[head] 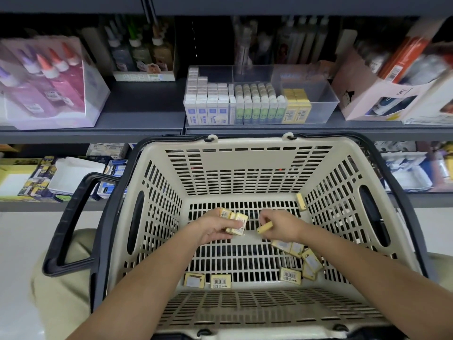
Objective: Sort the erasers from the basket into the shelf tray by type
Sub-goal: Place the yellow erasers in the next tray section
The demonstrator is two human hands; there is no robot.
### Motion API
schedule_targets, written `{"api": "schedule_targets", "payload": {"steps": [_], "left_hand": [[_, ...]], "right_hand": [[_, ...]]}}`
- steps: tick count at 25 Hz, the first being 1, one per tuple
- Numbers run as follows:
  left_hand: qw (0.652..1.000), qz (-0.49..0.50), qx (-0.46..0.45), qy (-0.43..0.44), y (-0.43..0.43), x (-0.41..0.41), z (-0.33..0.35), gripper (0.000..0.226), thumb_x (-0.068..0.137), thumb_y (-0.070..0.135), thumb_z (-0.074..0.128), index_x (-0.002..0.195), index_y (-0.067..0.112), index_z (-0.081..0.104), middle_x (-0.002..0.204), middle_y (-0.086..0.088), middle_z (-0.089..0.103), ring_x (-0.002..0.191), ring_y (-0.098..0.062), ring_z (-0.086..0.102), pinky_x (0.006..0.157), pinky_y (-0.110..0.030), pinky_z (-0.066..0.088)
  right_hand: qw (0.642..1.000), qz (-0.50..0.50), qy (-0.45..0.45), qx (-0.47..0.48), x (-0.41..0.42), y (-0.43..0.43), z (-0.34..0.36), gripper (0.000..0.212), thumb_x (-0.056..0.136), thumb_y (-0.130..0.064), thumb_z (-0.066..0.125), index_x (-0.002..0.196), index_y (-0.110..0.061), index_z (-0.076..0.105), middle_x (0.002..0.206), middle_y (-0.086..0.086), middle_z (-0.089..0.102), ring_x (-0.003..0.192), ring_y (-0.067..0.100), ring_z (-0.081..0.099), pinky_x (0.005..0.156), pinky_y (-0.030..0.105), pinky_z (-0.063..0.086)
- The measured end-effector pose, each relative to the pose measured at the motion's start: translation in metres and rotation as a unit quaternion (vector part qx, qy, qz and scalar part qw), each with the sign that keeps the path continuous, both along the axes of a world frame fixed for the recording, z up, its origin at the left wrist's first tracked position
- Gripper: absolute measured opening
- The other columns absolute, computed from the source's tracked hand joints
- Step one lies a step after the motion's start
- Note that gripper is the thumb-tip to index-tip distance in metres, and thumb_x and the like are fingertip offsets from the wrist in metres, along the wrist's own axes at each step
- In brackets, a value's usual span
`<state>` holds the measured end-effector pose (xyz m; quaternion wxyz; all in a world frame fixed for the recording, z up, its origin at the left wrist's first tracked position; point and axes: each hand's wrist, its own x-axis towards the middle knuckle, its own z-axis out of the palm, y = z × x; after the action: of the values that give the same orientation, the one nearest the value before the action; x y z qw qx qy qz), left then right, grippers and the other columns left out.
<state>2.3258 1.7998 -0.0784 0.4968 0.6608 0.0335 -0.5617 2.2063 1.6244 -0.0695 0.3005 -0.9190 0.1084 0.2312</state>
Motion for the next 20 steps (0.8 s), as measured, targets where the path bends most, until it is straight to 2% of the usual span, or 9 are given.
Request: {"api": "schedule_targets", "payload": {"steps": [4,6,8,9,11,13,15,18,20], "left_hand": [[0.997,0.063,-0.036,-0.001,-0.006,0.002,0.008,0.049,0.069,0.004,0.078,0.111,0.006,0.053,0.107,-0.013,0.067,0.096,-0.022,0.067,0.079,-0.030,0.056],[0.991,0.106,-0.087,0.004,-0.013,0.004,0.017,0.046,0.070,0.004,0.078,0.109,0.007,0.053,0.106,-0.012,0.067,0.094,-0.021,0.067,0.072,-0.027,0.057],[0.985,0.125,-0.122,-0.009,-0.019,0.008,0.028,0.042,0.071,0.006,0.078,0.104,0.008,0.053,0.103,-0.011,0.068,0.093,-0.020,0.067,0.068,-0.026,0.056],[0.983,0.125,-0.130,-0.019,-0.022,0.010,0.034,0.042,0.070,0.007,0.078,0.104,0.008,0.054,0.101,-0.010,0.069,0.093,-0.019,0.067,0.069,-0.026,0.056],[0.984,0.101,-0.141,-0.045,-0.027,0.013,0.047,0.043,0.069,0.009,0.079,0.106,0.009,0.056,0.099,-0.008,0.071,0.092,-0.018,0.068,0.072,-0.026,0.055],[0.982,0.071,-0.155,-0.081,-0.033,0.015,0.061,0.037,0.071,0.007,0.078,0.101,0.012,0.058,0.093,-0.003,0.073,0.087,-0.015,0.069,0.069,-0.025,0.055],[0.978,0.048,-0.165,-0.121,-0.042,0.016,0.078,0.034,0.072,0.006,0.077,0.098,0.015,0.059,0.090,-0.003,0.073,0.087,-0.016,0.070,0.072,-0.028,0.056],[0.967,0.030,-0.175,-0.183,-0.057,0.019,0.106,0.038,0.072,0.009,0.078,0.103,0.014,0.057,0.099,-0.006,0.071,0.092,-0.019,0.068,0.082,-0.034,0.056],[0.955,0.038,-0.200,-0.215,-0.067,0.022,0.123,0.044,0.071,0.012,0.079,0.108,0.013,0.055,0.102,-0.006,0.070,0.092,-0.018,0.069,0.077,-0.030,0.057]], "right_hand": [[0.980,-0.155,-0.089,0.093,0.015,0.003,0.025,0.020,0.080,-0.018,0.066,0.081,-0.024,0.047,0.086,-0.001,0.059,0.056,0.004,0.048,0.044,0.014,0.038],[0.969,-0.182,-0.103,0.128,0.020,0.009,0.036,0.022,0.080,-0.023,0.068,0.083,-0.027,0.047,0.094,0.000,0.061,0.066,0.003,0.053,0.054,0.014,0.043],[0.955,-0.204,-0.117,0.181,0.026,0.010,0.050,0.016,0.084,-0.021,0.064,0.086,-0.025,0.050,0.098,0.004,0.062,0.080,0.012,0.057,0.071,0.024,0.049],[0.945,-0.211,-0.125,0.214,0.027,0.008,0.059,0.013,0.087,-0.015,0.061,0.089,-0.023,0.052,0.097,0.005,0.061,0.081,0.013,0.059,0.073,0.023,0.049],[0.935,-0.206,-0.137,0.256,0.029,0.001,0.077,0.021,0.087,-0.002,0.057,0.103,-0.015,0.053,0.096,0.004,0.060,0.081,0.013,0.061,0.073,0.018,0.051],[0.938,-0.193,-0.142,0.249,0.029,-0.010,0.095,0.032,0.085,0.003,0.059,0.114,-0.009,0.055,0.097,0.004,0.061,0.085,0.016,0.062,0.080,0.023,0.052],[0.943,-0.187,-0.153,0.228,0.029,-0.024,0.113,0.030,0.082,0.001,0.064,0.110,-0.008,0.061,0.097,0.005,0.065,0.085,0.013,0.062,0.083,0.022,0.051],[0.943,-0.181,-0.186,0.210,0.027,-0.046,0.138,0.027,0.083,-0.004,0.064,0.109,-0.010,0.065,0.089,-0.002,0.064,0.080,0.005,0.060,0.075,0.014,0.049],[0.940,-0.191,-0.209,0.192,0.026,-0.061,0.152,0.024,0.086,-0.008,0.062,0.110,-0.012,0.064,0.088,-0.004,0.064,0.074,0.001,0.058,0.070,0.011,0.046]]}}
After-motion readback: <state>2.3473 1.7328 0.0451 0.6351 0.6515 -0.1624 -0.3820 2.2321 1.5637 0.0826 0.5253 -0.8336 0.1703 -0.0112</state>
